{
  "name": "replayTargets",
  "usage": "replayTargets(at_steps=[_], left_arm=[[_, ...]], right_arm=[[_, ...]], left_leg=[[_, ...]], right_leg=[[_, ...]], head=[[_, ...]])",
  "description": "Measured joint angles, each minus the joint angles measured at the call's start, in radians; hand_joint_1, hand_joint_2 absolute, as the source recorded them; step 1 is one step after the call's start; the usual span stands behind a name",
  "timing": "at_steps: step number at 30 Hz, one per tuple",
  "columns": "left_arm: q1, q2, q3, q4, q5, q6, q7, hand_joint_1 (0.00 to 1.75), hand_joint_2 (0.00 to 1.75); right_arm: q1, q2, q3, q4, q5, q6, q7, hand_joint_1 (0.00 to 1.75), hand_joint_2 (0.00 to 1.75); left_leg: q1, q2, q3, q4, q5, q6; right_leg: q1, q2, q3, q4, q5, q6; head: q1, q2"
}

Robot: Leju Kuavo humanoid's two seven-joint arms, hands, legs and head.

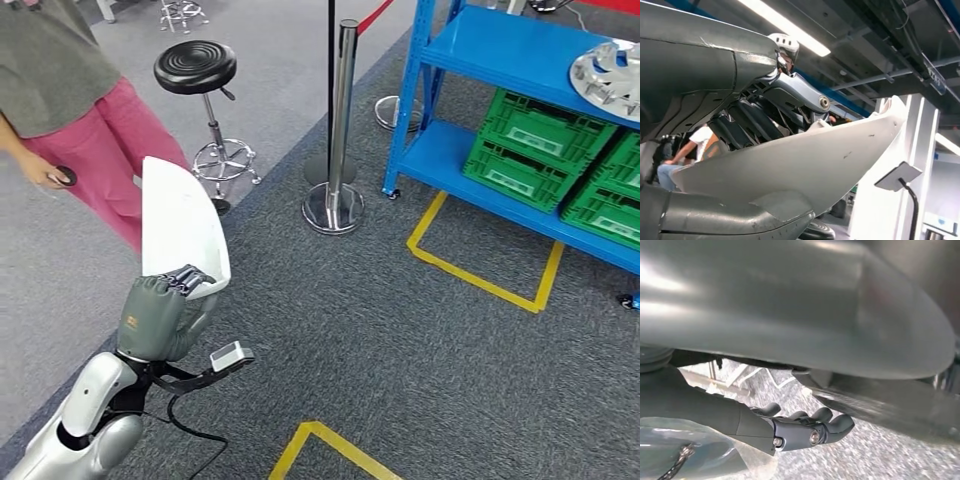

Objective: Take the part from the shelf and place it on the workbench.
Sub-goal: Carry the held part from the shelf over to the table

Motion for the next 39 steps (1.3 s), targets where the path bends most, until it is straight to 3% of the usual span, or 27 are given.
replayTargets(at_steps=[2, 3, 5, 7, 9, 10, 11, 12, 14, 15, 17, 18, 20, 22, 23, 24, 25, 26, 27, 29, 31, 33, 35, 37, 39], left_arm=[[0.0, 0.001, 0.001, 0.0, 0.0, -0.001, 0.0, 1.75, 1.75], [0.001, 0.001, 0.001, -0.001, 0.0, -0.001, 0.0, 1.75, 1.75], [-0.001, 0.002, 0.002, -0.001, 0.0, -0.001, 0.0, 1.75, 1.75], [-0.003, 0.002, 0.002, -0.001, 0.0, -0.001, 0.001, 1.75, 1.75], [-0.002, 0.001, 0.002, -0.001, 0.0, -0.001, 0.001, 1.75, 1.75], [-0.001, 0.001, 0.002, -0.001, 0.0, -0.002, 0.001, 1.75, 1.75], [0.0, 0.001, 0.002, -0.001, 0.0, -0.002, 0.001, 1.75, 1.75], [0.0, 0.001, 0.002, -0.001, 0.0, -0.001, 0.001, 1.75, 1.75], [-0.002, 0.0, 0.003, -0.001, 0.0, -0.001, 0.001, 1.75, 1.75], [-0.003, 0.0, 0.003, -0.001, 0.0, -0.001, 0.001, 1.75, 1.75], [-0.003, 0.001, 0.004, -0.001, 0.0, -0.001, 0.001, 1.75, 1.75], [-0.002, 0.001, 0.005, -0.001, 0.0, -0.001, 0.001, 1.75, 1.75], [-0.002, -0.001, 0.006, -0.001, 0.0, -0.001, 0.001, 1.75, 1.75], [-0.003, -0.002, 0.006, -0.001, 0.0, -0.001, 0.001, 1.75, 1.75], [-0.002, -0.003, 0.006, -0.001, 0.0, -0.001, 0.001, 1.75, 1.75], [0.0, -0.004, 0.005, -0.001, 0.0, -0.001, 0.001, 1.75, 1.75], [0.002, -0.005, 0.005, -0.001, 0.0, -0.001, 0.001, 1.75, 1.75], [0.004, -0.006, 0.005, -0.001, 0.0, -0.001, 0.001, 1.75, 1.75], [0.004, -0.006, 0.005, -0.001, -0.001, -0.001, 0.001, 1.75, 1.75], [0.004, -0.007, 0.006, -0.001, -0.001, 0.0, 0.001, 1.75, 1.75], [0.004, -0.007, 0.006, -0.001, -0.001, 0.0, 0.001, 1.75, 1.75], [0.007, -0.006, 0.007, -0.001, -0.001, 0.001, 0.001, 1.75, 1.75], [0.008, -0.005, 0.008, -0.001, -0.001, 0.001, 0.001, 1.75, 1.75], [0.007, -0.006, 0.009, -0.001, -0.001, 0.002, 0.001, 1.75, 1.75], [0.009, -0.006, 0.009, -0.001, -0.001, 0.002, 0.001, 1.75, 1.75]], right_arm=[[-0.001, 0.0, 0.0, 0.0, 0.001, 0.0, 0.0, 0.0, 0.0], [-0.002, 0.002, 0.0, 0.0, 0.001, 0.0, 0.0, 0.0, 0.0], [-0.001, 0.005, 0.0, 0.001, 0.001, 0.0, 0.001, 0.0, 0.0], [0.002, 0.006, 0.0, 0.004, 0.002, 0.0, 0.002, 0.0, 0.0], [0.004, 0.006, 0.0, 0.006, 0.003, 0.0, 0.004, 0.0, 0.0], [0.005, 0.006, 0.0, 0.008, 0.004, 0.0, 0.005, 0.0, 0.0], [0.005, 0.006, 0.0, 0.009, 0.004, 0.0, 0.007, 0.0, 0.0], [0.005, 0.007, 0.0, 0.011, 0.005, 0.001, 0.009, 0.0, 0.0], [0.006, 0.008, 0.0, 0.013, 0.006, 0.002, 0.012, 0.0, 0.0], [0.007, 0.008, 0.0, 0.014, 0.006, 0.002, 0.013, 0.0, 0.0], [0.008, 0.008, -0.001, 0.016, 0.006, 0.002, 0.014, 0.0, 0.0], [0.008, 0.008, -0.001, 0.017, 0.006, 0.002, 0.014, 0.0, 0.0], [0.005, 0.008, -0.001, 0.02, 0.008, 0.002, 0.014, 0.0, 0.0], [0.002, 0.008, 0.0, 0.021, 0.012, 0.002, 0.013, 0.0, 0.0], [0.001, 0.008, 0.0, 0.022, 0.015, 0.002, 0.013, 0.0, 0.0], [0.0, 0.008, 0.0, 0.023, 0.018, 0.002, 0.013, 0.0, 0.0], [-0.001, 0.008, 0.0, 0.023, 0.022, 0.002, 0.014, 0.0, 0.0], [-0.002, 0.008, 0.0, 0.024, 0.024, 0.002, 0.016, 0.0, 0.0], [-0.003, 0.008, 0.0, 0.025, 0.026, 0.003, 0.018, 0.0, 0.0], [-0.004, 0.008, 0.0, 0.026, 0.027, 0.005, 0.021, 0.0, 0.0], [-0.004, 0.009, 0.0, 0.027, 0.029, 0.006, 0.022, 0.0, 0.0], [-0.006, 0.012, 0.0, 0.028, 0.029, 0.007, 0.023, 0.0, 0.0], [-0.006, 0.015, 0.0, 0.029, 0.029, 0.007, 0.023, 0.0, 0.0], [-0.003, 0.016, 0.0, 0.03, 0.029, 0.007, 0.024, 0.0, 0.0], [0.0, 0.016, 0.0, 0.031, 0.029, 0.007, 0.024, 0.0, 0.0]], left_leg=[[0.003, -0.021, -0.007, 0.002, 0.003, -0.01], [0.003, -0.02, -0.009, 0.005, 0.001, -0.016], [0.002, 0.019, -0.03, 0.053, -0.033, -0.027], [0.006, 0.07, -0.086, 0.177, -0.098, -0.038], [0.012, 0.084, -0.133, 0.276, -0.129, -0.045], [0.014, 0.087, -0.132, 0.275, -0.116, -0.046], [0.015, 0.093, -0.112, 0.234, -0.085, -0.046], [0.015, 0.107, -0.077, 0.165, -0.048, -0.044], [0.005, 0.15, -0.014, 0.04, -0.007, -0.034], [0.0, 0.163, -0.001, 0.01, -0.004, -0.027], [-0.005, 0.152, -0.001, 0.001, -0.007, -0.014], [-0.002, 0.141, -0.001, -0.003, -0.005, -0.008], [0.004, 0.119, 0.003, -0.011, 0.002, 0.004], [0.006, 0.1, 0.004, -0.014, 0.005, 0.01], [0.005, 0.089, 0.003, -0.014, 0.005, 0.012], [0.004, 0.077, 0.003, -0.014, 0.005, 0.012], [0.003, 0.064, 0.004, -0.014, 0.005, 0.013], [0.002, 0.05, 0.005, -0.013, 0.005, 0.012], [0.002, 0.036, 0.007, -0.013, 0.006, 0.012], [0.001, 0.011, 0.007, -0.011, 0.006, 0.008], [0.003, -0.011, 0.001, -0.008, 0.009, -0.003], [0.006, -0.031, -0.006, -0.006, 0.012, -0.015], [0.005, -0.001, -0.021, 0.026, -0.011, -0.025], [0.007, 0.059, -0.071, 0.135, -0.073, -0.038], [0.016, 0.083, -0.13, 0.26, -0.123, -0.049]], right_leg=[[0.001, -0.008, 0.009, -0.009, -0.003, -0.005], [0.001, -0.018, 0.011, -0.011, -0.001, -0.009], [-0.002, -0.041, 0.015, -0.017, 0.001, -0.02], [0.0, -0.066, 0.016, -0.018, -0.001, -0.026], [0.001, -0.092, 0.017, -0.017, -0.004, -0.028], [0.001, -0.104, 0.018, -0.017, -0.005, -0.027], [0.001, -0.115, 0.02, -0.017, -0.007, -0.027], [0.001, -0.126, 0.024, -0.017, -0.01, -0.025], [0.005, -0.146, 0.03, -0.017, -0.015, -0.019], [0.007, -0.155, 0.031, -0.017, -0.017, -0.015], [0.009, -0.177, 0.035, -0.019, -0.02, -0.005], [0.009, -0.178, 0.036, -0.019, -0.023, 0.001], [0.006, -0.139, 0.02, 0.019, -0.052, 0.011], [0.004, -0.088, -0.037, 0.14, -0.112, 0.016], [0.005, -0.079, -0.073, 0.21, -0.138, 0.016], [0.005, -0.076, -0.1, 0.259, -0.149, 0.016], [0.006, -0.074, -0.11, 0.271, -0.139, 0.015], [0.006, -0.071, -0.1, 0.241, -0.11, 0.013], [0.006, -0.062, -0.073, 0.177, -0.071, 0.01], [0.003, -0.021, -0.009, 0.04, -0.016, 0.003], [0.002, 0.001, 0.022, -0.018, -0.007, -0.003], [0.002, -0.019, 0.028, -0.025, -0.004, -0.01], [-0.002, -0.042, 0.033, -0.031, 0.0, -0.02], [-0.003, -0.067, 0.035, -0.034, -0.001, -0.026], [-0.002, -0.093, 0.034, -0.034, -0.003, -0.027]], head=[[-0.001, 0.0], [0.0, 0.0], [-0.006, 0.0], [-0.011, 0.0], [-0.011, 0.0], [-0.011, 0.0], [-0.011, 0.0], [-0.012, 0.0], [-0.012, 0.0], [-0.011, 0.0], [-0.011, 0.0], [-0.01, 0.0], [-0.007, 0.0], [-0.002, 0.0], [-0.001, 0.0], [-0.001, 0.0], [0.0, 0.0], [-0.001, 0.0], [-0.001, 0.0], [-0.002, 0.0], [-0.002, 0.0], [-0.001, 0.0], [-0.007, 0.0], [-0.015, 0.0], [-0.016, 0.0]])
